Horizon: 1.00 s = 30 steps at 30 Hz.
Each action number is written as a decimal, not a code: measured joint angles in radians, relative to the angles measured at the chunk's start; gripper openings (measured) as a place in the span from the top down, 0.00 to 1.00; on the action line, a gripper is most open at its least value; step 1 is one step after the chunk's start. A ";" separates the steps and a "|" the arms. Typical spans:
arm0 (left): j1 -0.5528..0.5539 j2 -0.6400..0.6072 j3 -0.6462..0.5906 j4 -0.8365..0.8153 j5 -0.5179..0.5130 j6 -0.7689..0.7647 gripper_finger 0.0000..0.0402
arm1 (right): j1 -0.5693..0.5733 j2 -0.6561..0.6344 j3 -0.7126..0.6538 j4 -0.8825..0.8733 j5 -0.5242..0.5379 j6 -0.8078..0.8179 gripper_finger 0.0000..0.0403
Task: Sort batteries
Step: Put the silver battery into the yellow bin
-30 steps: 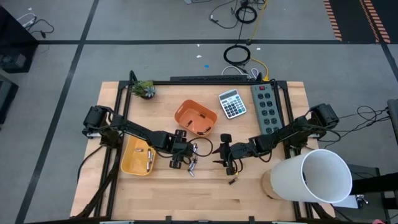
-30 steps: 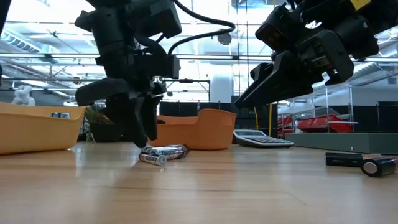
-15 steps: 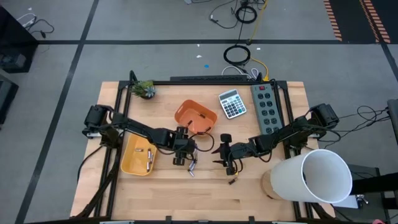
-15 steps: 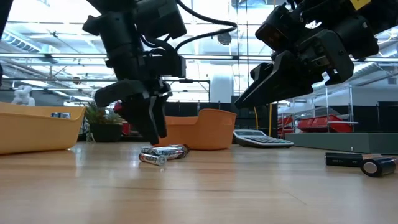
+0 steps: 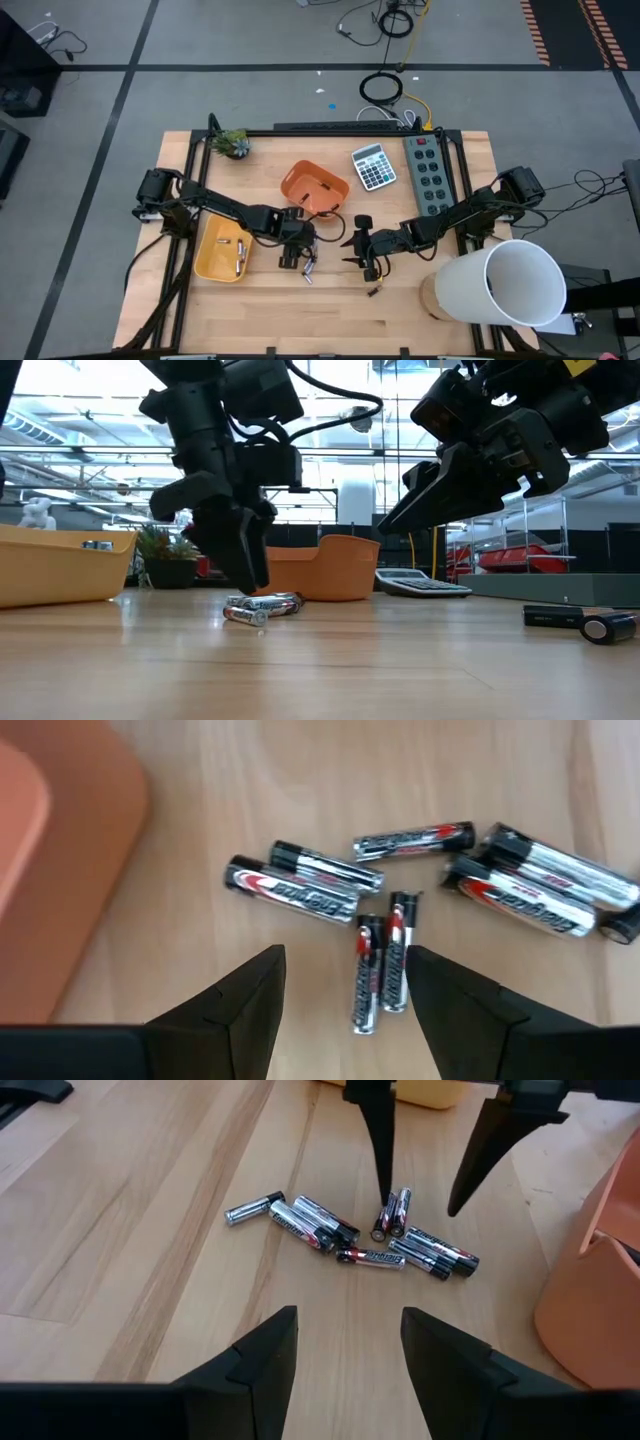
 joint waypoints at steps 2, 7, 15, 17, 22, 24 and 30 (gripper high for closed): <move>-0.002 0.000 0.000 -0.002 -0.010 -0.001 0.45 | 0.000 0.000 0.000 -0.001 0.000 0.000 0.58; -0.035 -0.024 0.009 -0.002 -0.001 -0.004 0.45 | 0.000 0.000 0.000 -0.001 0.000 -0.002 0.58; -0.099 -0.031 0.073 0.000 0.084 -0.040 0.46 | -0.004 0.000 0.000 -0.001 0.000 -0.007 0.58; -0.132 -0.022 0.073 -0.002 0.094 -0.008 0.48 | -0.004 0.000 0.000 -0.001 0.000 -0.008 0.58; -0.188 -0.018 0.071 0.092 0.096 0.028 0.54 | -0.004 0.000 0.000 0.002 0.000 -0.024 0.58; -0.198 -0.018 0.071 0.132 0.104 0.029 0.54 | -0.004 0.000 0.000 0.005 0.000 -0.023 0.58; -0.218 0.034 0.071 0.184 0.119 0.040 0.55 | -0.003 0.001 0.000 0.028 0.000 -0.015 0.58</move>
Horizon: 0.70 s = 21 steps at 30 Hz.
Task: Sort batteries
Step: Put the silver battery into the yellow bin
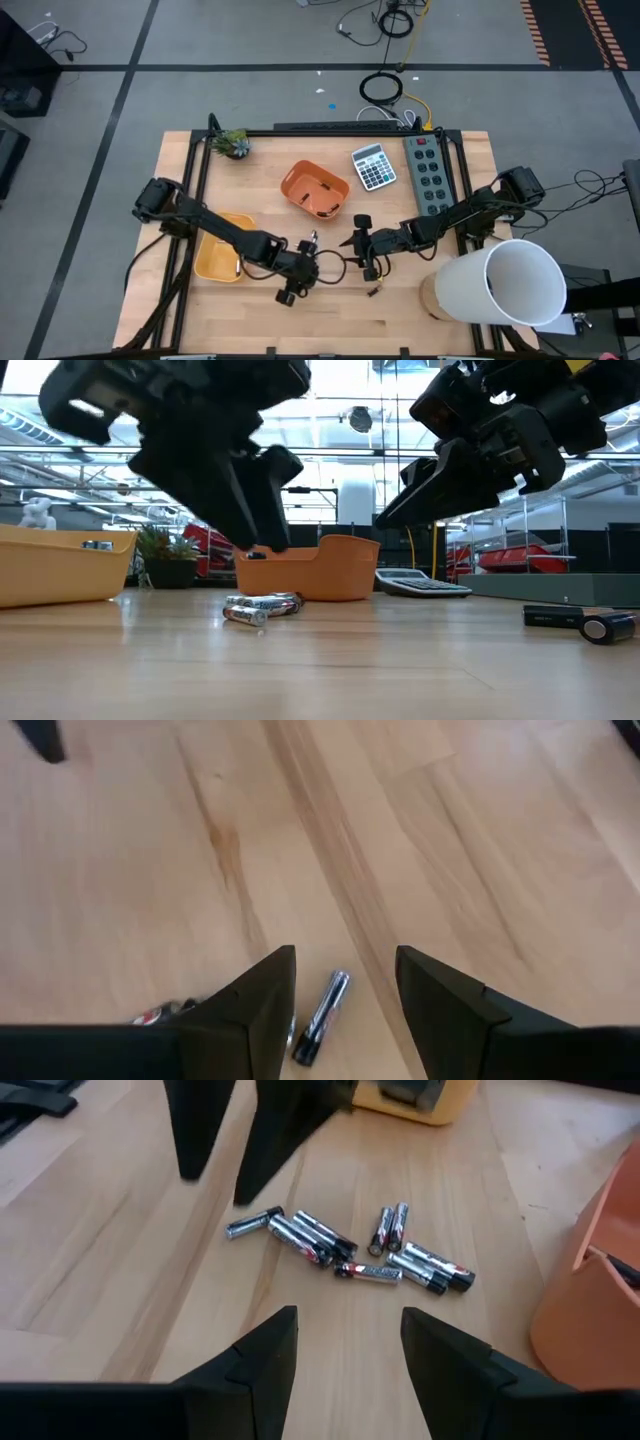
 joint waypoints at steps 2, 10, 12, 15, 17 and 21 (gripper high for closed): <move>0.000 0.024 0.000 0.017 0.004 0.013 0.55 | 0.000 0.000 0.000 0.002 0.000 0.008 0.58; 0.001 0.101 0.000 0.035 0.020 0.050 0.55 | 0.002 0.000 0.000 0.001 0.000 0.020 0.58; 0.001 0.121 0.003 0.032 0.022 0.050 0.55 | 0.002 0.000 0.000 0.002 0.000 0.020 0.58; 0.001 0.141 0.007 0.017 0.010 0.048 0.56 | 0.002 0.000 0.000 0.002 0.000 0.020 0.58; 0.000 0.147 0.007 0.003 0.006 0.052 0.60 | 0.002 0.000 0.000 0.001 0.000 0.020 0.58; -0.001 0.148 0.007 -0.023 0.004 0.074 0.80 | 0.002 0.000 0.000 0.001 0.000 0.020 0.58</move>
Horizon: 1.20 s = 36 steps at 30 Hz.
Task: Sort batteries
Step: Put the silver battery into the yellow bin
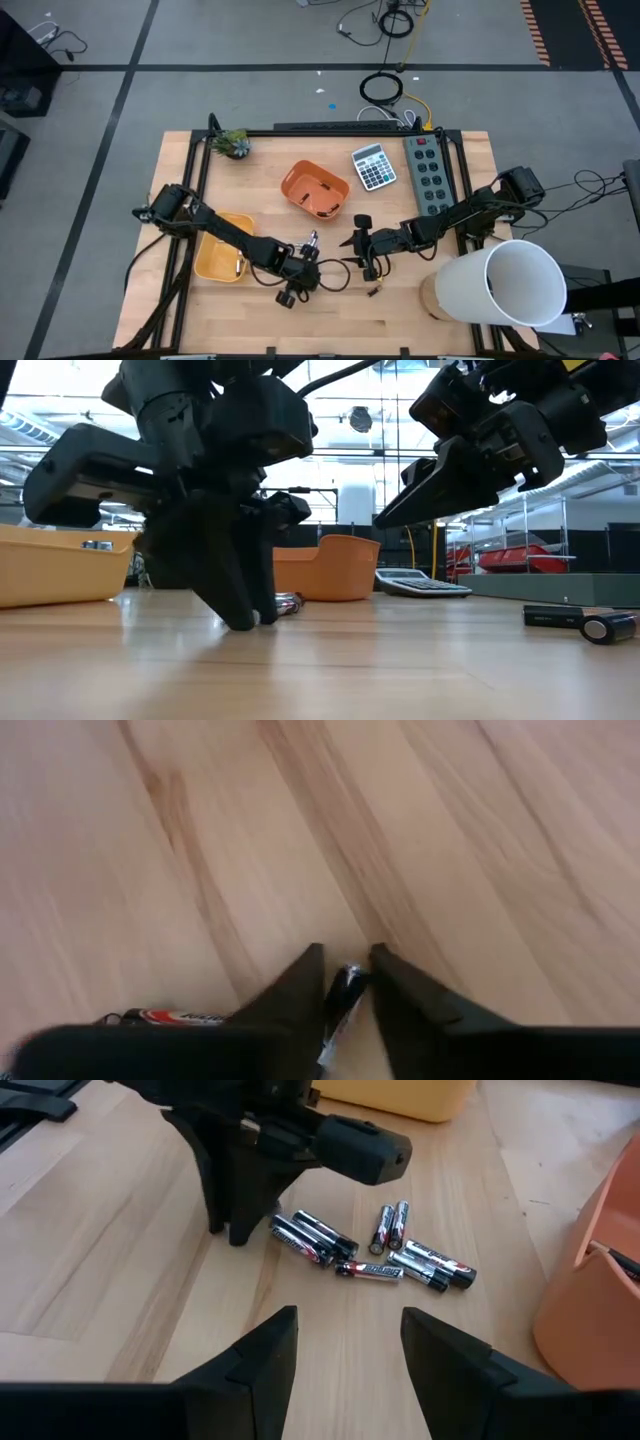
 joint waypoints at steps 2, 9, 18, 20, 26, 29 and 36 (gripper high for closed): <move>0.001 0.000 0.000 -0.014 0.008 0.004 0.92 | 0.000 0.000 0.000 0.000 0.000 -0.001 0.58; 0.002 -0.024 -0.002 -0.032 0.015 -0.007 0.95 | 0.000 0.000 0.000 -0.004 0.000 -0.002 0.58; 0.019 -0.139 0.014 -0.248 0.010 -0.084 0.95 | 0.000 0.000 0.000 -0.006 0.000 -0.001 0.58; 0.019 -0.140 0.033 -0.314 0.008 -0.091 0.95 | 0.000 0.000 0.000 -0.006 0.000 -0.001 0.58; 0.027 -0.142 0.132 -0.706 0.016 -0.222 0.95 | 0.000 0.000 0.000 -0.001 0.000 0.002 0.58; 0.032 -0.146 0.162 -0.886 0.017 -0.333 0.95 | 0.000 0.000 0.000 -0.004 0.000 0.006 0.58; 0.013 -0.225 0.043 -1.034 -0.068 -0.545 0.82 | 0.008 0.000 0.000 -0.020 -0.003 0.022 0.58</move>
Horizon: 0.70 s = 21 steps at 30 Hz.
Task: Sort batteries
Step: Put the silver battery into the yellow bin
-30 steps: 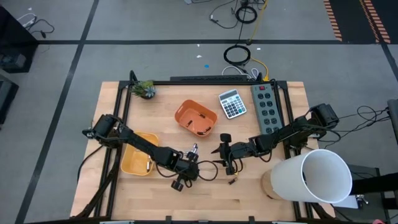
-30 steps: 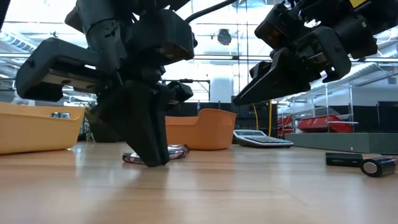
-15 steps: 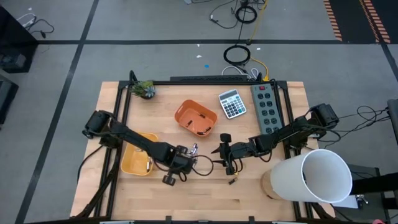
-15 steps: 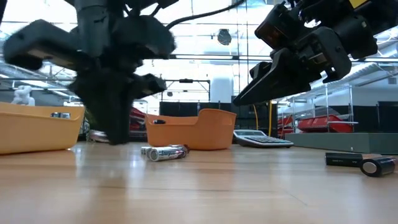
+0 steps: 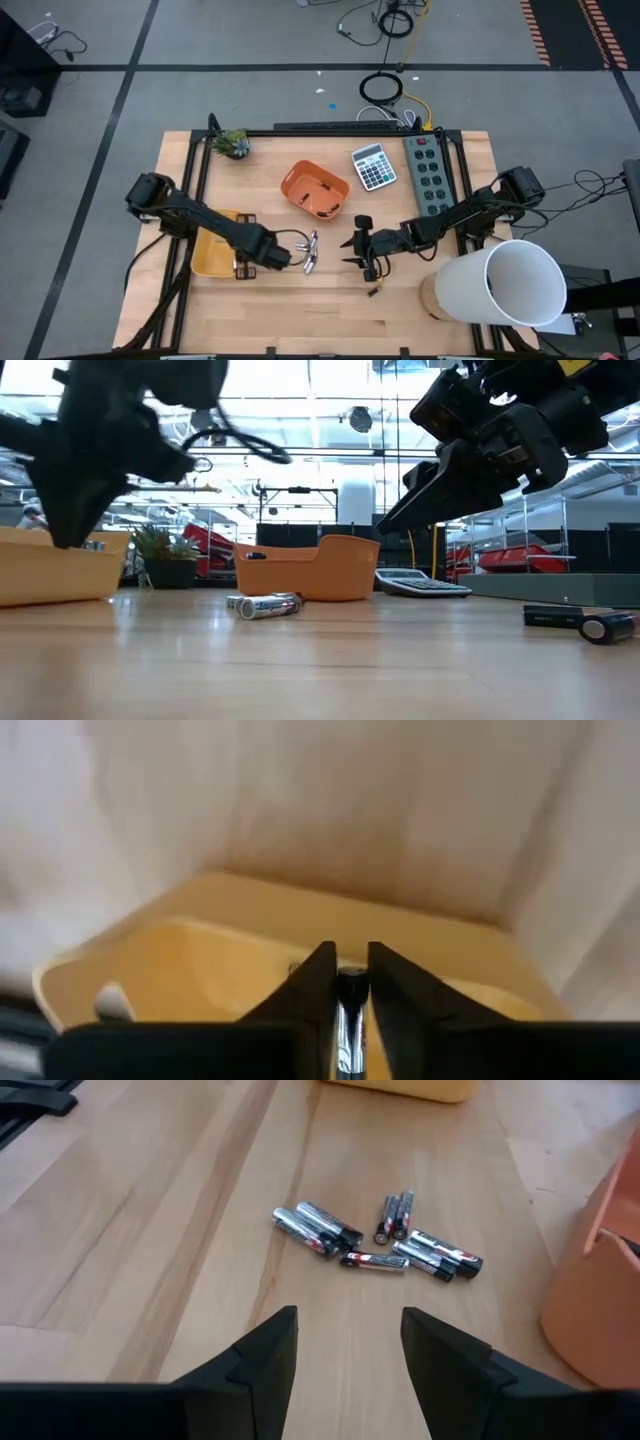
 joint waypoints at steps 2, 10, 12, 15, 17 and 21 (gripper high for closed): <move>-0.009 -0.029 -0.038 -0.006 -0.006 -0.037 0.75 | 0.005 0.000 0.000 0.000 0.000 -0.003 0.58; -0.008 -0.109 -0.055 -0.027 -0.044 -0.064 0.62 | 0.006 0.000 0.000 0.000 0.003 0.002 0.58; -0.003 -0.112 -0.040 0.030 -0.072 -0.036 0.62 | 0.006 0.000 0.000 0.000 0.003 0.003 0.58; 0.000 -0.111 -0.038 0.237 -0.131 0.036 0.62 | 0.006 0.000 0.000 0.000 0.003 0.003 0.58; 0.005 -0.094 -0.053 0.422 -0.171 0.094 0.62 | 0.006 0.000 0.000 0.000 0.003 0.003 0.58; 0.032 -0.019 -0.085 0.614 -0.235 0.189 0.61 | 0.006 0.000 0.000 0.000 0.003 0.008 0.58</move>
